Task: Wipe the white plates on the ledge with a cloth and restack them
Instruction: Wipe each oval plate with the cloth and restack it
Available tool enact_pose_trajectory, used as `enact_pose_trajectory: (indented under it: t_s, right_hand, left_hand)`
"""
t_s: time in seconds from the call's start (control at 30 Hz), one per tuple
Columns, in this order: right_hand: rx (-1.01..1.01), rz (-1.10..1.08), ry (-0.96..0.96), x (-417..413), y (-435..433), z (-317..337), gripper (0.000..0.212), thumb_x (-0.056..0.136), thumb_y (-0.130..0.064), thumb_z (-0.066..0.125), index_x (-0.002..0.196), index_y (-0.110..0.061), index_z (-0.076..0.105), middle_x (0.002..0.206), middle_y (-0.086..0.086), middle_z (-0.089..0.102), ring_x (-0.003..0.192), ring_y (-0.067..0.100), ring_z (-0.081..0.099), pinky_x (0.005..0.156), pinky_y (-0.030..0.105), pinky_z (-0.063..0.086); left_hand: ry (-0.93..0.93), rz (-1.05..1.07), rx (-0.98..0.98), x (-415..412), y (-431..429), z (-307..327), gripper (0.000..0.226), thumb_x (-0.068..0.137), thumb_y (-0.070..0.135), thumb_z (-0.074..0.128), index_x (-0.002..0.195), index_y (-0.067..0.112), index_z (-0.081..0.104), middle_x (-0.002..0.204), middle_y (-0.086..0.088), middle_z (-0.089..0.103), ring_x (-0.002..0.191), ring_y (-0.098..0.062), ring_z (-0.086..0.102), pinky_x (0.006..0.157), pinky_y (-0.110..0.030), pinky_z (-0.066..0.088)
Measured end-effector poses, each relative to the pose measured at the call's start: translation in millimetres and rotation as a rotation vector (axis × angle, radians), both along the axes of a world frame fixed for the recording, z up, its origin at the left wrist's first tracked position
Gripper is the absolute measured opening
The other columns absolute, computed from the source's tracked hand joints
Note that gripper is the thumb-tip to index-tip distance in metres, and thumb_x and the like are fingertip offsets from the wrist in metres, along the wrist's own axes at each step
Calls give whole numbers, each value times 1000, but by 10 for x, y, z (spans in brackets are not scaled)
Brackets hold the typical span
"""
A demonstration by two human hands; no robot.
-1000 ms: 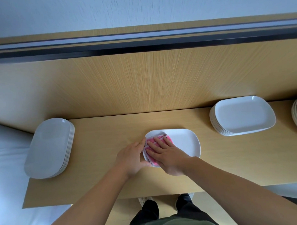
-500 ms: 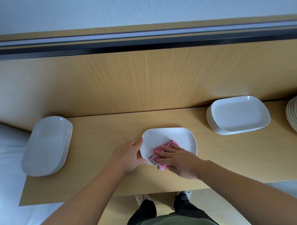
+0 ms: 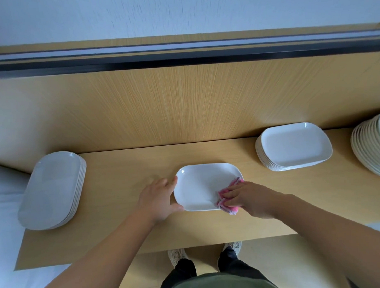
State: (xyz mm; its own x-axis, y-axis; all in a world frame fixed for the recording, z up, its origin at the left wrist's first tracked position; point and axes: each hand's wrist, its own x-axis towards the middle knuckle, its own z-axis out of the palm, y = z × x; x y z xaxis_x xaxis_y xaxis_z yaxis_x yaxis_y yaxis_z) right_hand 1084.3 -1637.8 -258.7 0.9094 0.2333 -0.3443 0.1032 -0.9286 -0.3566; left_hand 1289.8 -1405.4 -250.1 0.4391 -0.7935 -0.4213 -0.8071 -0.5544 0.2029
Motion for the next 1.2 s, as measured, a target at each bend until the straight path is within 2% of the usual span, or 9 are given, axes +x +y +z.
enact_pose_trajectory:
  t_s: [0.13,0.23,0.4,0.53,0.73,0.87,0.97,1.07,1.2]
  right_hand:
    - [18,-81,-192,205,-53,237,43,86,1,52,117,-22,70,128,-3,64,112,22,62,85,41,54]
    - [-81,-47,-336,433,-76,216,36,84,0,57,110,-21,69,129,-3,62,108,22,60,83,41,50]
    - [-306,45,-286,486,-17,-96,46,65,-13,80,107,-27,72,123,-1,66,116,30,60,94,46,49]
    - [-357,-58,-241,284,-57,-236,40,94,-39,42,129,-32,60,140,0,55,130,33,50,108,47,25]
    - [-292,-306,-190,23,-45,-202,57,103,-49,14,128,-31,62,133,0,61,126,33,53,99,47,49]
    - [-189,-414,-170,-206,18,-250,45,98,-44,34,125,-25,64,134,2,60,127,34,51,94,47,52]
    - [-108,-452,-195,-327,124,-238,50,101,-48,27,122,-24,66,133,1,60,127,31,52,99,45,50]
    - [-59,-485,-255,-362,240,-173,59,102,-50,19,113,-23,70,126,0,64,120,29,57,98,38,51]
    - [22,-484,-202,-425,302,-154,42,101,-44,32,106,-26,70,123,-3,64,113,30,60,94,39,52]
  left_hand:
    - [12,-66,-169,21,50,-67,90,76,61,66,148,18,34,147,3,34,136,-20,28,112,-32,26]
    - [38,-206,-224,16,77,-144,68,70,52,71,121,8,65,134,-6,57,127,-29,50,109,-44,37]
    - [104,-273,-175,-71,31,-184,60,87,45,61,132,6,57,148,1,41,141,-16,33,117,-29,5]
    - [153,-277,-108,-69,11,-154,54,76,57,47,90,15,78,114,3,70,109,-10,65,99,-38,39]
    - [82,-332,-7,-93,-8,-148,59,76,60,31,78,26,79,104,12,73,101,-2,66,85,-30,53]
    - [19,-390,20,-86,2,-142,58,76,58,30,72,27,78,101,14,73,98,0,67,79,-25,55]
    - [-83,-380,9,-95,-3,-131,61,80,59,27,82,26,79,110,13,71,108,-1,63,88,-25,51]
    - [-25,-371,-31,-146,-24,-140,75,90,61,18,134,14,55,153,6,33,143,-7,26,117,-29,18]
    - [-47,-393,-8,-141,-54,-157,62,99,53,30,147,14,37,160,6,14,148,-7,6,117,-26,0]
